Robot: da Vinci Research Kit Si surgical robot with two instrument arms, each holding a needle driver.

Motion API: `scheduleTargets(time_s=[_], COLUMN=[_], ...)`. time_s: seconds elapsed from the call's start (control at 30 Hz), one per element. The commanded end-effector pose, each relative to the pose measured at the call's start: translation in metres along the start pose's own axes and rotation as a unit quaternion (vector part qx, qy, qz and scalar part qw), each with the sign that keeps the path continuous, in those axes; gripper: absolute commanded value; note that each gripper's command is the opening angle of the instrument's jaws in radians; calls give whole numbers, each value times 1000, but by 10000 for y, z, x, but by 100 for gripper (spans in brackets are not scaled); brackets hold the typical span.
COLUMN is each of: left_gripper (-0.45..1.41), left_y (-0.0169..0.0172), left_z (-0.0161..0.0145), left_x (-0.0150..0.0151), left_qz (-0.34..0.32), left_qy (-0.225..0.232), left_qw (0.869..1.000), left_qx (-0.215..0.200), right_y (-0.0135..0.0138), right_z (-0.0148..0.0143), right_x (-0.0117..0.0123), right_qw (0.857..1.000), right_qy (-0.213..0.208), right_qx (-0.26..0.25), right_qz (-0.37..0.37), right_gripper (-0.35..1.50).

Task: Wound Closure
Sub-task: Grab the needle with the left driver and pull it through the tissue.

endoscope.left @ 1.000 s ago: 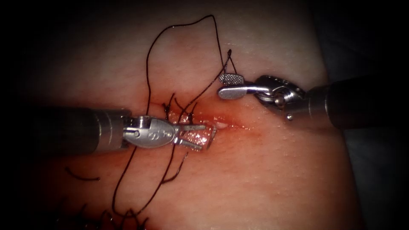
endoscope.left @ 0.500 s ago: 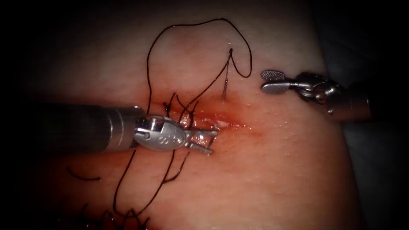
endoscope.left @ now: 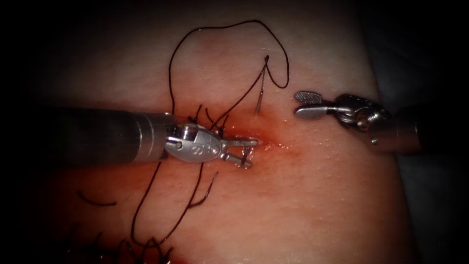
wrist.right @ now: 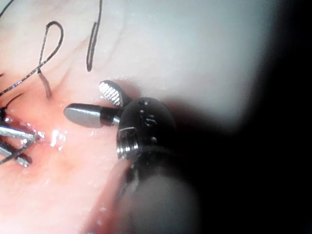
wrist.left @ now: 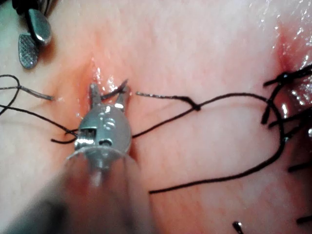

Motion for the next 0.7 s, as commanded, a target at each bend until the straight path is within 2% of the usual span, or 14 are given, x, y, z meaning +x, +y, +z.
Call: scheduleTargets(time_s=[0.03,0.07,0.13,0.2,0.27,0.37,0.43,0.5,0.53,0.6,0.67,0.7], left_gripper=[7,-3,-45,-45,-45,-45,-45,-45,-45,-45,-45,-45], left_y=[-1,-1,0,0,-2,-3,-5,-6,-7,-8,-9,-11], left_z=[7,7,7,5,2,-1,-3,-4,-4,-5,-5,-6], left_x=[-2,-2,0,4,10,17,22,26,31,35,38,41], left_qz=[0,0,0,3,-14,-66,-120,-184,-258,-324,-353,-386], left_qy=[0,0,1,11,25,42,56,64,70,73,75,75], left_qw=[1000,1000,1000,1000,999,996,989,978,959,937,925,911], left_qx=[0,0,-2,-18,-32,-46,-60,-74,-90,-105,-114,-122], right_y=[1,1,2,3,2,0,-2,-4,-7,-11,-15,-19], right_z=[9,10,11,11,12,13,14,14,15,17,18,20], right_x=[-7,-8,-8,-8,-7,-7,-7,-9,-11,-14,-17,-19], right_qw=[1000,1000,1000,1000,1000,998,996,994,991,987,982,975], right_qy=[0,1,1,1,2,-11,-24,-32,-37,-47,-67,-94], right_qx=[1,1,0,0,-1,9,4,6,9,6,-1,-9], right_qz=[0,0,-1,-1,-21,-60,-87,-102,-126,-153,-177,-202], right_gripper=[103,101,101,101,109,121,131,133,133,133,133,133])
